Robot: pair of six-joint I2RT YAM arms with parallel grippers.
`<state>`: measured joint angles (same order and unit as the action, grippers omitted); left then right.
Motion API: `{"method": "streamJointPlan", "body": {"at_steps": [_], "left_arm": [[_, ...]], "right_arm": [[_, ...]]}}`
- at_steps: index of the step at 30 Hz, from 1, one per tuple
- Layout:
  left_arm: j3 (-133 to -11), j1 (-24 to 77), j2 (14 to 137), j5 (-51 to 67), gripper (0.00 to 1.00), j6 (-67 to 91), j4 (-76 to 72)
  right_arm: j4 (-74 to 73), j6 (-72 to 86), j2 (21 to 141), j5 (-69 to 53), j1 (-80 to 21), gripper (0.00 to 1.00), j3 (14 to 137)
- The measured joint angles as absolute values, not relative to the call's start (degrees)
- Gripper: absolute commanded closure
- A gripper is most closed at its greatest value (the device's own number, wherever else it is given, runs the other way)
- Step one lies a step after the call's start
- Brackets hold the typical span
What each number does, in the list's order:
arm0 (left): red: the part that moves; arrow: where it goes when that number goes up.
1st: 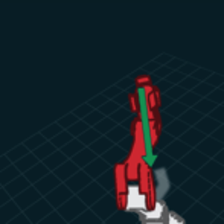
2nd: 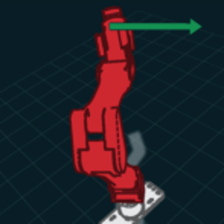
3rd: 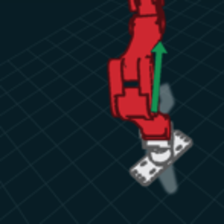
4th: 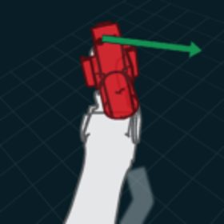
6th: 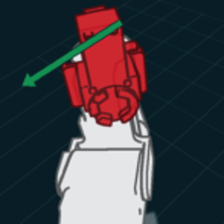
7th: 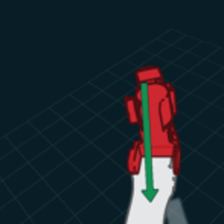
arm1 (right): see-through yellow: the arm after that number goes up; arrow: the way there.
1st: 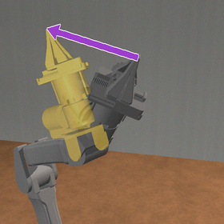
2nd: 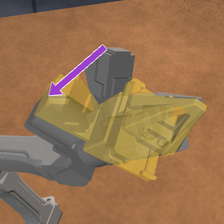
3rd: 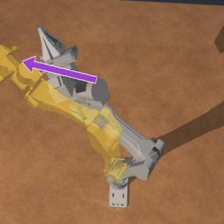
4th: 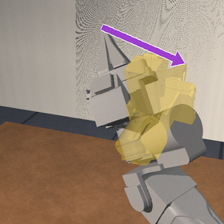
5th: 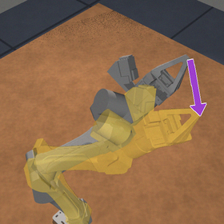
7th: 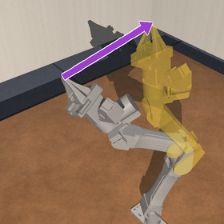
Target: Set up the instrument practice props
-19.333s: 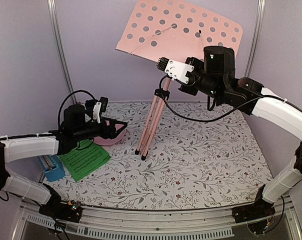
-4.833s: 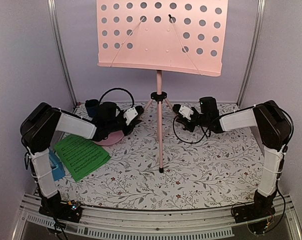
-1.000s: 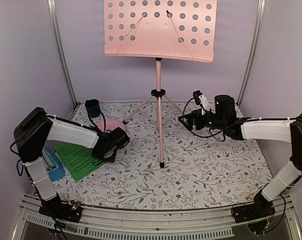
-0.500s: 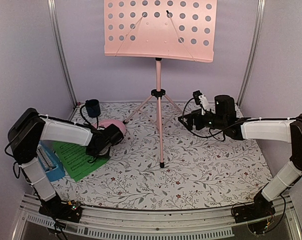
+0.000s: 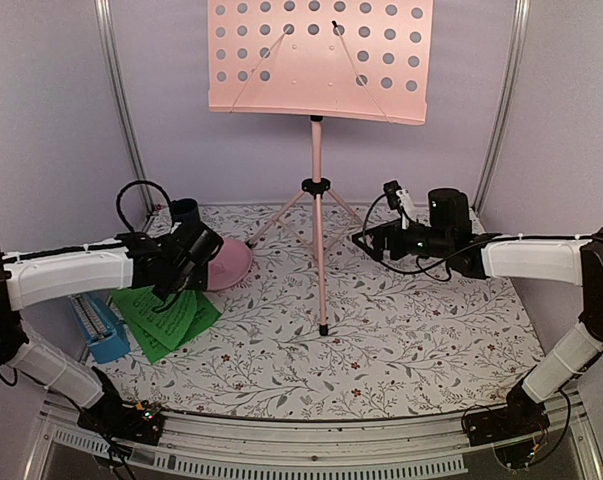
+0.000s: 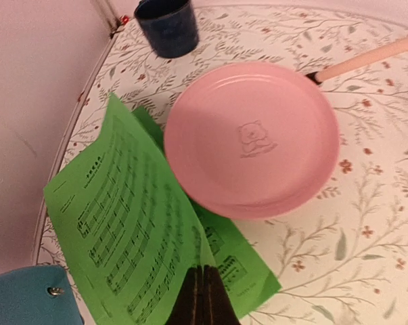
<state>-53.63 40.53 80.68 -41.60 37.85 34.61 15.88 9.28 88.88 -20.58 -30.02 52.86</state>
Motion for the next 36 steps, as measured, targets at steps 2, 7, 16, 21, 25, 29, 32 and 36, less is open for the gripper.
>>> {"method": "streamJointPlan", "body": {"at_steps": [2, 7, 16, 21, 25, 29, 32, 36], "left_arm": [[-55.1, 43.2, 79.2, -41.6, 1.00, 37.1, 34.3], [-57.8, 49.3, 78.2, -40.5, 1.00, 35.2, 32.5], [-60.5, 63.7, 83.4, -38.1, 1.00, 28.7, 22.7], [-62.2, 71.3, 91.3, -37.8, 1.00, 24.6, 17.0], [-63.8, 76.2, 96.6, -37.5, 1.00, 21.5, 13.6], [-66.4, 80.3, 100.4, -37.1, 1.00, 18.0, 9.4], [-68.7, 82.3, 103.0, -36.4, 1.00, 15.9, 6.9], [-70.7, 83.5, 106.1, -35.2, 1.00, 13.8, 4.6]], "right_arm": [[15.1, 11.0, 88.7, -21.7, -30.0, 0.01, 53.2], [13.2, 15.5, 86.0, -25.2, -30.0, 0.01, 53.2], [12.1, 22.9, 80.1, -30.5, -30.0, 0.01, 50.6], [9.4, 29.4, 80.1, -35.2, -30.0, 0.01, 48.9], [5.8, 32.9, 79.6, -37.0, -30.0, 0.02, 47.1], [2.8, 35.0, 78.6, -39.3, -30.0, 0.09, 45.0], [1.6, 36.2, 79.1, -41.7, -30.4, 0.12, 44.2], [0.3, 37.7, 80.8, -44.5, -31.5, 0.13, 42.9]]}}
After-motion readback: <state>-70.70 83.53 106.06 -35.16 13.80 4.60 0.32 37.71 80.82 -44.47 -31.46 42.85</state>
